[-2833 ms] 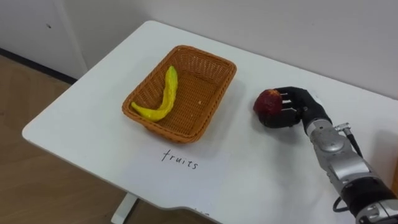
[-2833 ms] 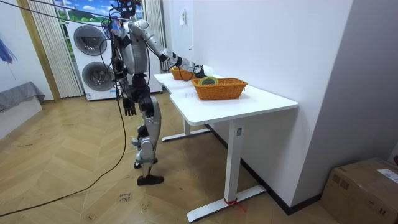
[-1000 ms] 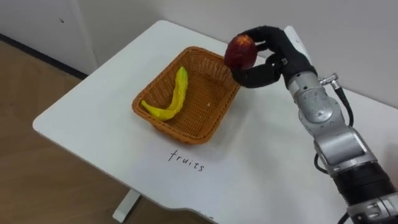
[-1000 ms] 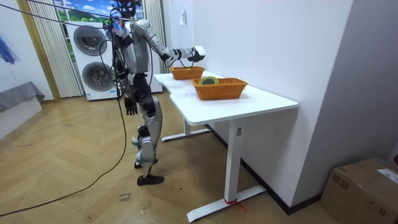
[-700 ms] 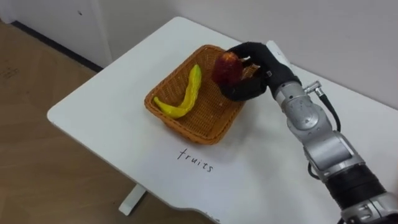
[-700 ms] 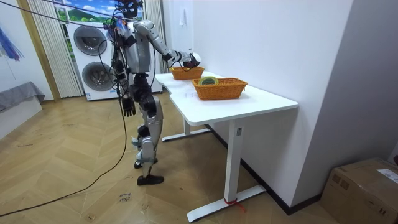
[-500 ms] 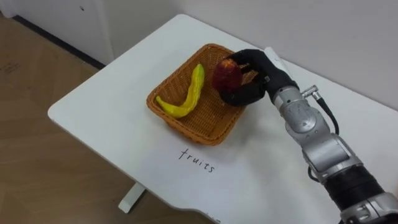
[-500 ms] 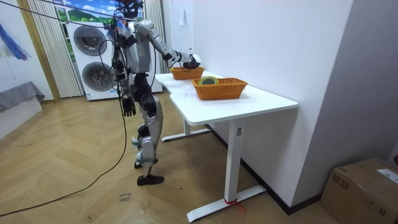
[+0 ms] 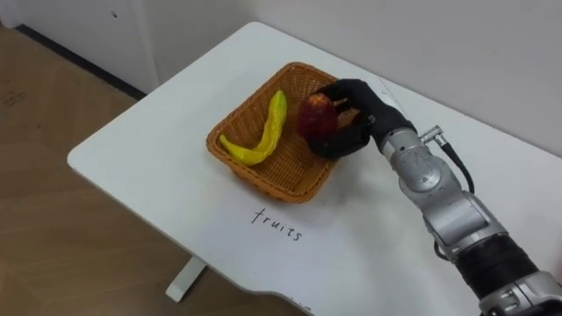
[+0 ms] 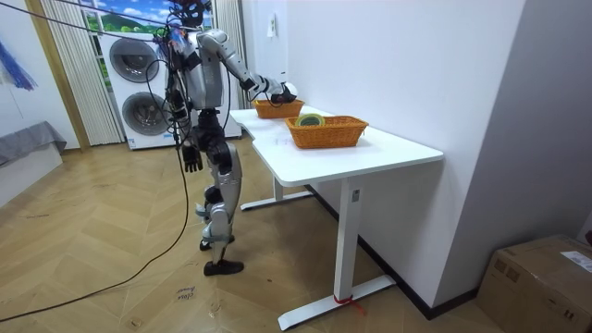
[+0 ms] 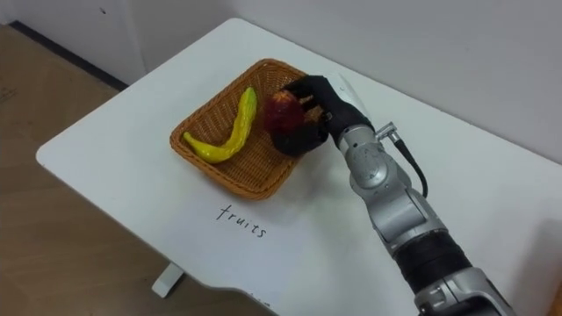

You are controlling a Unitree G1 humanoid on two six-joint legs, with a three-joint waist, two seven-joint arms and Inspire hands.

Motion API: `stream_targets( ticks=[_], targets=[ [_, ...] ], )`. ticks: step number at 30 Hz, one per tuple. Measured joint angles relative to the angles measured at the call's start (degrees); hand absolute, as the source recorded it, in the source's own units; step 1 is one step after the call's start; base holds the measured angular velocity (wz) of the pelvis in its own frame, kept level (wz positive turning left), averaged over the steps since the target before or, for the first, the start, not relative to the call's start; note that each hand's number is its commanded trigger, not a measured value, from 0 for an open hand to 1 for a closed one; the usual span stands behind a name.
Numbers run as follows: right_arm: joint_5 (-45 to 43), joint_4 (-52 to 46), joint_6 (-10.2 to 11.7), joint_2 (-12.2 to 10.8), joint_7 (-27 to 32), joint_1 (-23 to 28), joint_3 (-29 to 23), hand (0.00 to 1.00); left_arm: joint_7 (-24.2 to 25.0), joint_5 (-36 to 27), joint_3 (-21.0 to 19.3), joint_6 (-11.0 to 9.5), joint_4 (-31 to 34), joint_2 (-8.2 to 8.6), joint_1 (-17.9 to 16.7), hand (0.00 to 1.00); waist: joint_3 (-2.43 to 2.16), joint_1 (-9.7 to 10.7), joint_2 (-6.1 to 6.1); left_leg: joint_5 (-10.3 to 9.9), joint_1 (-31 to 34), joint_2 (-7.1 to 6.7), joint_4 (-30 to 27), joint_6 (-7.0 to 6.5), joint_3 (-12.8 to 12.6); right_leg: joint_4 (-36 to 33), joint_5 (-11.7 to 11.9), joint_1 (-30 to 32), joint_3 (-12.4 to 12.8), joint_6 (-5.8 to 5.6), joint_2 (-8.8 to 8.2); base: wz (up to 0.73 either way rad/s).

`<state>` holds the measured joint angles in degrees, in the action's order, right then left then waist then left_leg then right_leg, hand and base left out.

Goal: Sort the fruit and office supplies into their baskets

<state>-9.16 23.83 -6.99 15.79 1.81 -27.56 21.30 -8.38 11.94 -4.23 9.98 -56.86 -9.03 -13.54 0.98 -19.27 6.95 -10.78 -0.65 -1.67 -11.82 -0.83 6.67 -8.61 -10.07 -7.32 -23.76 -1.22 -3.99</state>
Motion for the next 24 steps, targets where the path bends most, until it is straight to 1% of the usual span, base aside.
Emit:
stream_targets(
  ticks=[4,5,6,7,8,10,11,13,18,20,21,24],
  targets=[
    [-0.2,0.0,0.0,0.0,0.0,0.0,0.0,1.00,-0.1,0.0,0.0,0.0,0.0,0.00,0.1,0.00,0.00,0.0,-0.01,0.0,0.0,0.01,0.0,0.01,0.0,0.0,0.0,0.0,0.0,0.00,0.01,0.00],
    [-0.3,0.0,0.0,0.0,0.0,0.0,0.0,0.77,-0.1,0.0,0.0,0.0,0.0,0.00,0.1,0.00,-0.01,0.0,-0.01,0.0,0.0,0.00,0.0,0.01,0.0,0.0,0.0,0.0,-0.1,0.00,0.01,0.00],
    [-0.3,0.0,0.0,0.0,0.0,0.0,0.0,0.63,-0.2,0.0,-0.1,0.1,0.0,0.00,0.2,0.00,-0.01,0.0,-0.02,0.0,0.0,0.00,0.0,0.01,0.0,0.0,0.0,0.0,-0.1,0.00,0.01,0.00],
    [-0.3,0.0,0.0,0.0,0.0,0.0,0.0,0.45,-0.2,0.0,-0.1,0.1,0.0,0.00,0.2,0.00,-0.01,0.0,-0.02,0.0,0.0,0.00,0.0,0.01,0.0,0.0,0.0,0.0,-0.1,0.00,0.01,0.00],
    [-0.3,0.0,0.0,0.0,0.0,0.0,0.0,0.33,-0.2,0.0,-0.1,0.1,0.0,0.00,0.3,0.00,-0.01,0.0,-0.03,0.0,0.0,0.00,0.0,0.01,0.0,0.0,0.0,0.0,-0.2,0.00,0.01,0.00],
    [-0.3,0.0,0.0,0.0,0.0,0.0,0.0,0.20,-0.2,0.0,-0.1,0.1,0.0,0.00,0.3,0.00,-0.02,0.0,-0.03,0.0,0.0,0.00,0.0,0.00,-0.1,0.0,0.0,0.0,-0.2,0.00,0.01,0.00],
    [-0.3,0.0,0.0,0.0,0.0,0.0,0.0,0.17,-0.2,0.0,-0.1,0.2,0.0,0.00,0.3,0.00,-0.02,0.0,-0.04,0.0,0.0,0.00,0.0,0.01,-0.1,0.0,0.0,0.0,-0.2,0.00,0.01,0.00],
    [-0.3,0.0,-0.1,0.0,0.0,0.0,0.0,0.08,-0.2,0.0,-0.1,0.4,0.0,0.00,0.3,0.00,-0.03,0.0,-0.06,0.0,0.0,0.00,0.0,0.01,-0.1,0.0,0.0,0.0,-0.2,0.00,0.01,0.00],
    [-0.2,0.1,-0.1,0.0,0.0,0.0,0.0,0.04,-1.1,0.0,-0.1,0.5,0.0,0.00,0.2,0.00,-0.01,0.0,-0.16,0.0,-0.1,0.01,0.0,0.01,0.0,0.0,0.0,-0.1,-0.1,0.00,0.01,0.00],
    [-0.2,0.1,-0.1,0.0,0.0,0.0,0.0,0.05,-1.1,0.0,-0.1,0.5,0.0,-0.01,0.2,0.00,-0.03,0.0,-0.16,0.0,-0.1,0.01,0.0,0.01,-0.1,0.0,0.0,-0.1,-0.1,0.00,0.01,0.00],
    [-0.2,0.1,-0.1,0.0,0.0,0.0,0.0,0.07,-1.1,0.0,-0.1,0.5,0.0,-0.01,0.2,0.00,-0.04,0.0,-0.15,0.0,-0.1,0.00,0.0,0.01,-0.1,0.0,0.0,-0.1,-0.1,0.00,0.01,0.00],
    [0.1,0.1,-0.1,0.0,0.0,0.0,0.0,0.10,-1.1,0.0,-0.1,0.5,0.0,-0.01,0.2,0.00,-0.04,0.0,-0.16,0.0,-0.1,-0.01,0.0,0.01,-0.1,0.0,0.0,-0.2,-0.1,0.00,0.01,0.00]
  ],
)
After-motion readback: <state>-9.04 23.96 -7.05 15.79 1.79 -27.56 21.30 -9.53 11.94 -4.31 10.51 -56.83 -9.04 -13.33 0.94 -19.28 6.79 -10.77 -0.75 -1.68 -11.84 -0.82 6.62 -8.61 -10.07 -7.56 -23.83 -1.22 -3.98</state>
